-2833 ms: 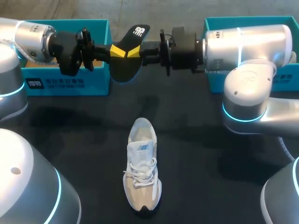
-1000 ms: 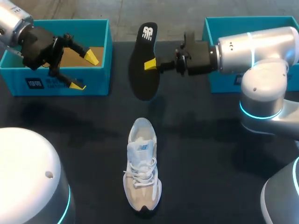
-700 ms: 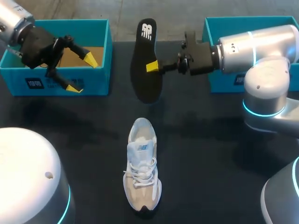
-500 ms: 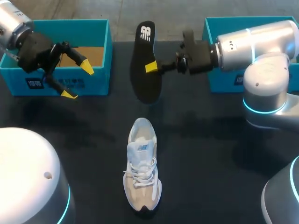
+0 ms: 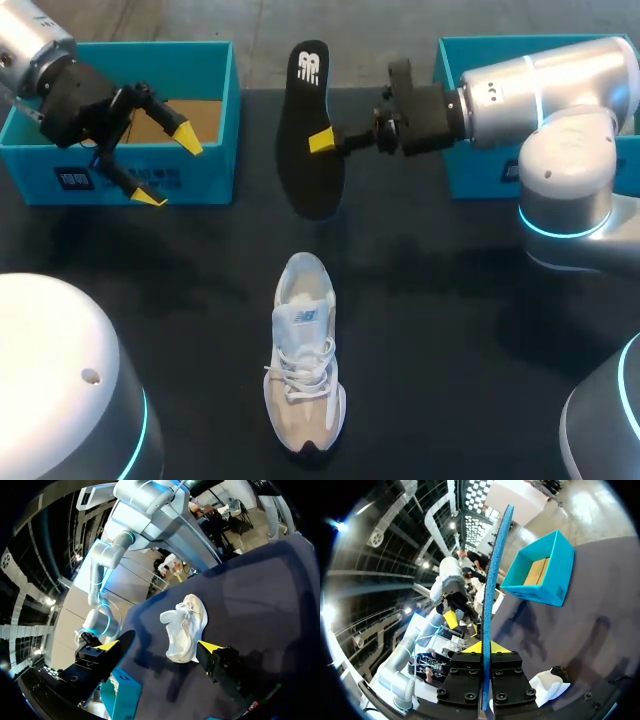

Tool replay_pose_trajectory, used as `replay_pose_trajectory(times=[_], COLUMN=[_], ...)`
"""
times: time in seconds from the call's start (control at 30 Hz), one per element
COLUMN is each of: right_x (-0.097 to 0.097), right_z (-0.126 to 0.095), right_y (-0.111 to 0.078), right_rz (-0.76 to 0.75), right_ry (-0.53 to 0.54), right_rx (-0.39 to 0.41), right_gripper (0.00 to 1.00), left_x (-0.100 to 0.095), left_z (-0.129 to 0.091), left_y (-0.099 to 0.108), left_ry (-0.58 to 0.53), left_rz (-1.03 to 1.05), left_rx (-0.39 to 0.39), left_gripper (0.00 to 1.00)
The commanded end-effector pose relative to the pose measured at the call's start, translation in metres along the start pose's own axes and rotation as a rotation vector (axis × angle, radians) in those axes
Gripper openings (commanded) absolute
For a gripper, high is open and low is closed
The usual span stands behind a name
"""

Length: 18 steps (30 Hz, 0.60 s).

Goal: Take the shoe out of the shoebox, open the shoe tongue, remove and reinsert the insole, then place the shoe into the shoebox

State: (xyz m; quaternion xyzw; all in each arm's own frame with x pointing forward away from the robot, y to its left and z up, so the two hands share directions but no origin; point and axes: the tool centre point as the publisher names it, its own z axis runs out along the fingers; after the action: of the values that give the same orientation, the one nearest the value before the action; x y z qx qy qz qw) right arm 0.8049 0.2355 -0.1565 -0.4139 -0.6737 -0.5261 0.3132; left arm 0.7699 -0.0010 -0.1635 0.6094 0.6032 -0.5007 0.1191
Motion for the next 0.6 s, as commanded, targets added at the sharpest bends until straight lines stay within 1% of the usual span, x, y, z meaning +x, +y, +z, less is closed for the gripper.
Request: replay_pose_trajectory(times=[0.03,0.17,0.23,0.27,0.3,0.33,0.37,0.4,0.5,0.6], right_x=[0.0,0.0,0.0,0.0,-0.001,-0.002,-0.004,-0.006,-0.011,-0.015], right_z=[0.001,0.001,0.001,0.0,-0.001,-0.001,-0.001,-0.001,0.0,0.0], right_y=[0.0,0.0,0.0,-0.002,-0.004,-0.006,-0.008,-0.011,-0.018,-0.024], right_rz=[0.0,0.0,0.0,-0.025,-0.031,-0.047,-0.067,-0.079,-0.12,-0.149], right_ry=[-0.001,-0.001,-0.001,-0.005,-0.003,-0.007,-0.016,0.0,-0.014,-0.008], right_rx=[-0.001,-0.001,-0.001,-0.007,-0.015,-0.016,-0.028,-0.039,-0.049,-0.053], right_gripper=[0.0,0.0,0.0,0.0,0.0,0.0,0.0,0.0,0.0,0.0], left_x=[0.0,0.0,0.0,0.0,0.0,0.001,0.002,0.001,0.003,0.009], left_z=[-0.001,-0.001,0.011,0.015,0.018,0.021,0.024,0.025,0.032,0.037], left_y=[0.0,0.0,0.001,0.002,0.005,0.009,0.012,0.013,0.018,0.023], left_ry=[0.004,0.004,0.036,0.044,0.054,0.056,0.06,0.073,0.094,0.073], left_rz=[0.0,0.0,-0.042,-0.05,-0.077,-0.104,-0.119,-0.135,-0.157,-0.149], left_rx=[0.001,0.001,-0.038,-0.047,-0.077,-0.084,-0.094,-0.128,-0.176,-0.214], left_gripper=[1.0,1.0,1.0,1.0,1.0,1.0,1.0,1.0,1.0,1.0])
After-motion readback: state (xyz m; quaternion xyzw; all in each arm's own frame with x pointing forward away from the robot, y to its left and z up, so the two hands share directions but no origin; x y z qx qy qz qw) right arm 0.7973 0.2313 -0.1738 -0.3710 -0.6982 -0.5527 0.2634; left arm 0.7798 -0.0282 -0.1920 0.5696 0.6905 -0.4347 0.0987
